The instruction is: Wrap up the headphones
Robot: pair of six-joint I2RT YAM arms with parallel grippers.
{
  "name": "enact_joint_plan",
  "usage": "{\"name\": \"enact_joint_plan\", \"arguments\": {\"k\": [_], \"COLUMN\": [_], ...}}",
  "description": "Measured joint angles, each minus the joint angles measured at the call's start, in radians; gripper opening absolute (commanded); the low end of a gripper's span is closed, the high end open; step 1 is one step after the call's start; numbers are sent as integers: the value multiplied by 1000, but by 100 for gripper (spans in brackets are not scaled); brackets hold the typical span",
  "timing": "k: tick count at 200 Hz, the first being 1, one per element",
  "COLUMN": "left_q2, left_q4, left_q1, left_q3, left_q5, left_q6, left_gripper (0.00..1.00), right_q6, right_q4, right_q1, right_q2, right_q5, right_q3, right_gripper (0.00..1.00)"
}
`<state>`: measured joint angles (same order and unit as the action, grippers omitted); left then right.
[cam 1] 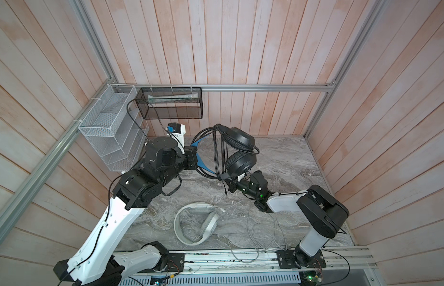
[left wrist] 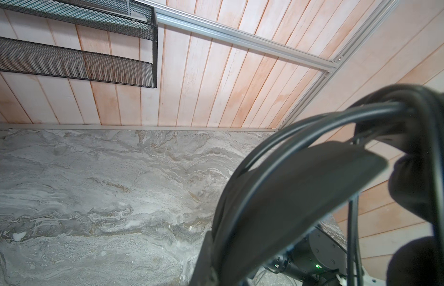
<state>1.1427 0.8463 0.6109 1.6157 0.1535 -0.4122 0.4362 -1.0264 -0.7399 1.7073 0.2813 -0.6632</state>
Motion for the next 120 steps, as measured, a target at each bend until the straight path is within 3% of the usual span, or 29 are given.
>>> {"name": "enact_joint_plan", "arguments": {"k": [59, 120], "left_q2": [54, 91], "left_q4": [-51, -103], "left_q1": [-133, -274], "left_q3": [-22, -85], "left_q5": [-66, -107], "left_q6": [-19, -41], "left_gripper": [0, 0], "right_q6": [-48, -163], "right_q4": [27, 208], "right_q1": [-32, -158], "right_q2": [-106, -269], "right_q5": [-8, -76], "right_q3": [105, 128], "right_gripper": [0, 0]}}
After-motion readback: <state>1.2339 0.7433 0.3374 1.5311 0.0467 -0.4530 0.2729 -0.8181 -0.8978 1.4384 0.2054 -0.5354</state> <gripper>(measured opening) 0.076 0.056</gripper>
